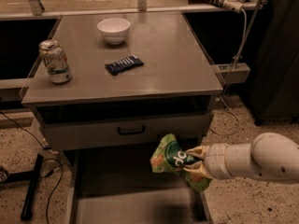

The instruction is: Place green rice chip bag into middle drawer

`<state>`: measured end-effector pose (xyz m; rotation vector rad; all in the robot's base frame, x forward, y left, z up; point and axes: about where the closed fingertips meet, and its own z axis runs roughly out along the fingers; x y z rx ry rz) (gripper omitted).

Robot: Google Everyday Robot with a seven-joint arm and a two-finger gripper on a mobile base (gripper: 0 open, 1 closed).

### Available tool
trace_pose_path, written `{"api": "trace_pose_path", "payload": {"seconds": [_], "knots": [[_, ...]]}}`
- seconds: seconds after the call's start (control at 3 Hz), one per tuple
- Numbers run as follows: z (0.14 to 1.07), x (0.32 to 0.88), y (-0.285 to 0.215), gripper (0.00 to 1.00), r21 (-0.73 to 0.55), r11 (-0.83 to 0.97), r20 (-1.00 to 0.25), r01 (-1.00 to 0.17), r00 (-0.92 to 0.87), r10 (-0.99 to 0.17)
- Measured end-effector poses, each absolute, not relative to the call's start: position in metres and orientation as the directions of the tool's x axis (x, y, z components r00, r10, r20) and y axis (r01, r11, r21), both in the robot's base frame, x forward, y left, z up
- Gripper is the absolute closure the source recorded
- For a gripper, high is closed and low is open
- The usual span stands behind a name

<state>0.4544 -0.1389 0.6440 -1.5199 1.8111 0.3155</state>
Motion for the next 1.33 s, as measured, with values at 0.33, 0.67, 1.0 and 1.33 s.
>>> {"api": "trace_pose_path", "payload": {"seconds": [0.33, 0.67, 1.0, 1.33], "knots": [[0.618, 0.456, -0.122, 1.0, -0.259, 0.215, -0.639, -0.942, 0.0, -0.769], [0.583, 0.462, -0.101, 1.0, -0.256, 0.173, -0.66, -0.951, 0.041, -0.75], [0.541, 0.468, -0.08, 1.0, -0.241, 0.15, -0.704, -0.959, 0.066, -0.707], [0.503, 0.472, -0.063, 1.0, -0.226, 0.128, -0.725, -0.966, 0.079, -0.684]]}}
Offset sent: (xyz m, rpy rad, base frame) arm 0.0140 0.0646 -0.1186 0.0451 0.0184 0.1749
